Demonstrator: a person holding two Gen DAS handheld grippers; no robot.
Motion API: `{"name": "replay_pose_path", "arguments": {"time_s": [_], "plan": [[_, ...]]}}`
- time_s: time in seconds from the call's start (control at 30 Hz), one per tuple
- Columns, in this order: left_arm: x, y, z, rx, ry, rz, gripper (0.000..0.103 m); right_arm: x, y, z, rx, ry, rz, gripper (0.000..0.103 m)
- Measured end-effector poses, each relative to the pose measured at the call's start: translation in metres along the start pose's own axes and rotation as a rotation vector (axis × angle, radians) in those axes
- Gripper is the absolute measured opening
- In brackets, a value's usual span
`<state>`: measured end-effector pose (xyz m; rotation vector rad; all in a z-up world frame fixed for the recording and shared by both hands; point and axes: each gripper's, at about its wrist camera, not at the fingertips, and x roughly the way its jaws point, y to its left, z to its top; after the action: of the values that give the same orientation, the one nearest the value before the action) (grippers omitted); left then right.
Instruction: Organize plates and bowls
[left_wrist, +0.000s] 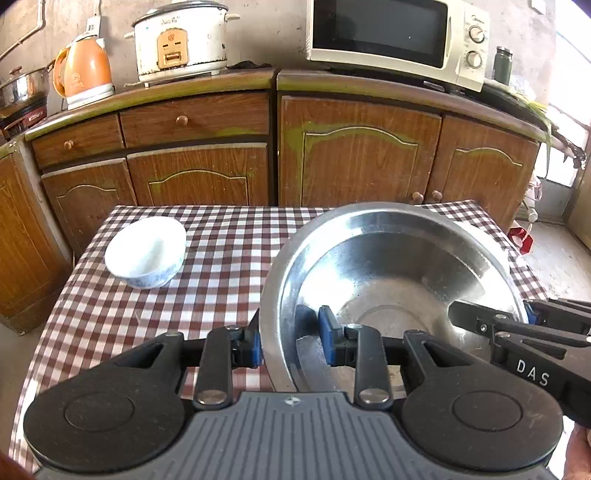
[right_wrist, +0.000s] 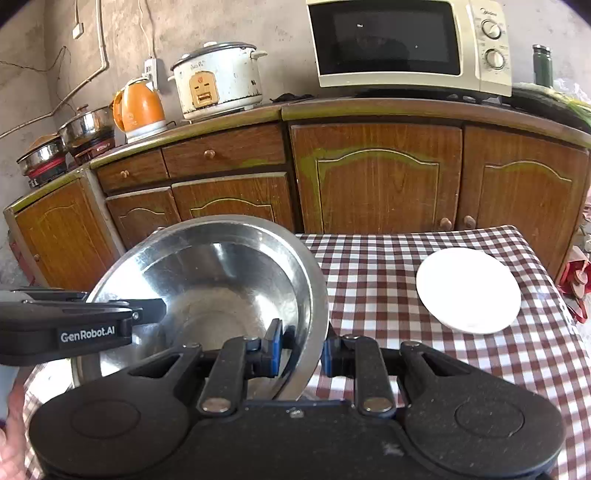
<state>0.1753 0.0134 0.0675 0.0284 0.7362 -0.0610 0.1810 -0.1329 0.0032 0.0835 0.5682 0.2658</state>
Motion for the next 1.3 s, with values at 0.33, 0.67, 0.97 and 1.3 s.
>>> {"name": "replay_pose_path", "arguments": {"time_s": [0.33,0.67,0.97,1.3], "plan": [[-0.031,-0.018,-0.039,0.019,-0.003,-0.007,0.033,-0.047,-0.001,-0.037,0.014,-0.001,-0.024,0.027],[-0.049,-0.039,-0.068,0.031,0.0,-0.034,0.033,-0.089,-0.01,-0.075,0.043,-0.017,-0.058,0.027],[-0.058,-0.056,-0.089,0.048,0.002,-0.059,0.034,-0.113,-0.021,-0.098,0.07,-0.02,-0.085,0.027],[-0.064,-0.069,-0.105,0.064,0.005,-0.077,0.034,-0.133,-0.031,-0.116,0.095,-0.021,-0.11,0.027]]}}
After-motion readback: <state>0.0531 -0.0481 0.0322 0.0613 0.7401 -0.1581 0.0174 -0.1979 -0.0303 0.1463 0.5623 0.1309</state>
